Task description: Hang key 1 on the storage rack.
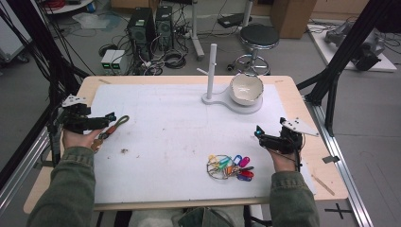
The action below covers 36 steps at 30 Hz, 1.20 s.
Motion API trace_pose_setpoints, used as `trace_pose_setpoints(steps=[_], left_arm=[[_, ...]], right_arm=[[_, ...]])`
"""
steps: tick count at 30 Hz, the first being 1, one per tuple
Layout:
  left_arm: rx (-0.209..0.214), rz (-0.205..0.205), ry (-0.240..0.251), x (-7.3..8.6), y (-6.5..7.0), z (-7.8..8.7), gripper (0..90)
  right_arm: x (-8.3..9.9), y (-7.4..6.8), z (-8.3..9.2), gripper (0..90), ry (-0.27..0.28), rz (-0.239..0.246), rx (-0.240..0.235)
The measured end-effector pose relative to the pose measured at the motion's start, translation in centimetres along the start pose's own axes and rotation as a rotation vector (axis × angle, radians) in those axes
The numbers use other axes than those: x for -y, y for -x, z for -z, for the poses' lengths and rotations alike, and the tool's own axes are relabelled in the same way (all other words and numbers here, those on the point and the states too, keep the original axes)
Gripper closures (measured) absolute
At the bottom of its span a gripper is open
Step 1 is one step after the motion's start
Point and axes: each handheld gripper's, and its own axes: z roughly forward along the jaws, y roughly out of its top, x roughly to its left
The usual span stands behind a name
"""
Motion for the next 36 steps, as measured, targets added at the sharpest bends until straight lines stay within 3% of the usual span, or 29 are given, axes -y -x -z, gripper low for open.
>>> trace_pose_setpoints(steps=[5, 21, 31, 36], left_arm=[[0.005, -0.017, -0.031, -0.3, 0.1, -0.9, 1.7], [0.016, 0.047, -0.108, 0.4, -2.0, -3.2, 1.7], [0.026, 0.048, -0.186, 1.0, -2.2, -4.6, 1.7], [0.005, 0.044, -0.222, 1.3, -2.5, -5.1, 1.7]], right_arm=[[0.0, 0.1, 0.0, 1.8, 0.004, 0.004, 0.001], [0.0, 0.1, 0.0, 1.8, 0.004, 0.004, -0.002], [0.0, 0.1, -0.1, 1.8, 0.0, 0.003, -0.007], [0.0, 0.1, 0.0, 1.8, -0.001, 0.0, -0.008]])
